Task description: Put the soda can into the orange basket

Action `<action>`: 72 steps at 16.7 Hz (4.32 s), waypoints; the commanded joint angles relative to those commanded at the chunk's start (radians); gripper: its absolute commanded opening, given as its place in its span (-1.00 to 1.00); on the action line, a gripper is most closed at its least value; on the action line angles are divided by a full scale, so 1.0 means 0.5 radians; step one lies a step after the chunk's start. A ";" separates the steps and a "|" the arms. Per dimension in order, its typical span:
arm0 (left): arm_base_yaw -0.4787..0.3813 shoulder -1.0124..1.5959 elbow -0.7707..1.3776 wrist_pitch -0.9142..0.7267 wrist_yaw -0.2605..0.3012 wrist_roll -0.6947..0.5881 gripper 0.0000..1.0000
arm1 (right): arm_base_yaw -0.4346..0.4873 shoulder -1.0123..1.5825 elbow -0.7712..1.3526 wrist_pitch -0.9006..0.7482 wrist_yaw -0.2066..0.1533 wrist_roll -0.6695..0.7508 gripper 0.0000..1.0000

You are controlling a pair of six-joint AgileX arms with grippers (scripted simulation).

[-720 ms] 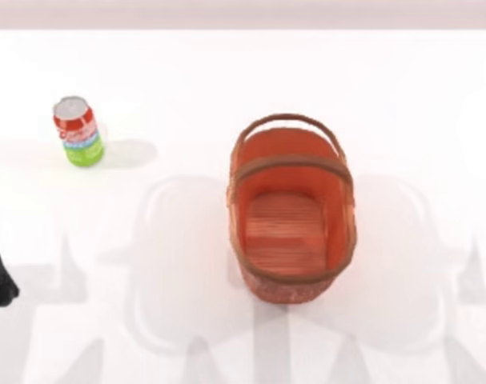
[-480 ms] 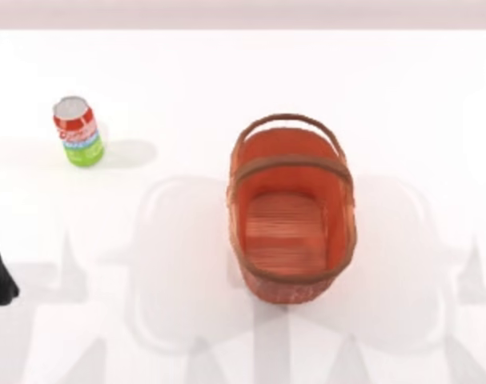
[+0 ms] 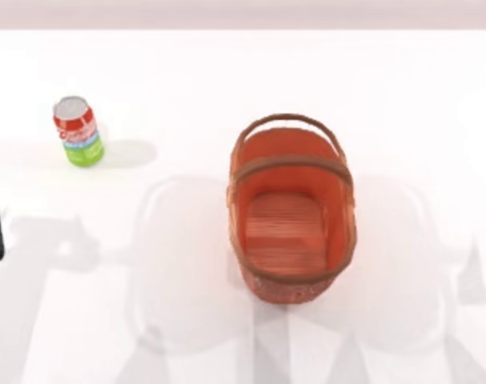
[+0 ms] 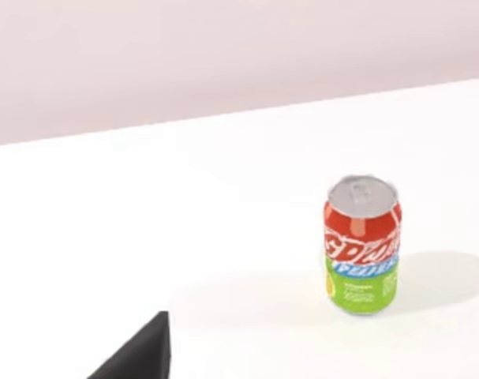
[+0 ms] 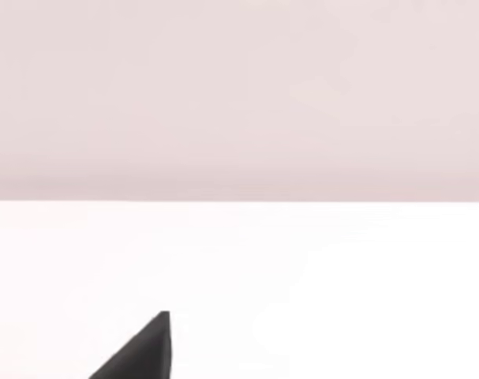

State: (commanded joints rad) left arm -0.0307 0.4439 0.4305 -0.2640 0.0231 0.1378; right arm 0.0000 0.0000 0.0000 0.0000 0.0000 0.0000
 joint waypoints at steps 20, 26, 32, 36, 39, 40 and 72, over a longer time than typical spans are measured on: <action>-0.149 3.604 3.651 -2.184 -0.001 1.002 1.00 | 0.000 0.000 0.000 0.000 0.000 0.000 1.00; -0.162 4.180 4.149 -2.531 -0.029 1.145 1.00 | 0.000 0.000 0.000 0.000 0.000 0.000 1.00; -0.151 4.219 4.174 -2.550 -0.031 1.152 1.00 | 0.000 0.000 0.000 0.000 0.000 0.000 1.00; -0.160 4.191 4.022 -2.413 -0.032 1.157 1.00 | 0.000 0.000 0.000 0.000 0.000 0.000 1.00; -0.161 4.160 3.773 -2.215 -0.033 1.156 1.00 | 0.000 0.000 0.000 0.000 0.000 0.000 1.00; -0.161 4.152 3.710 -2.156 -0.033 1.155 1.00 | 0.000 0.000 0.000 0.000 0.000 0.000 1.00; -0.189 4.107 3.540 -1.887 0.110 1.089 -1.00 | 0.000 0.000 0.000 0.000 0.000 0.000 1.00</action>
State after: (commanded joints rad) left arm -0.1250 2.4972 2.2003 -1.2073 0.0783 0.6821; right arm 0.0000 0.0000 0.0000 0.0000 0.0000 0.0000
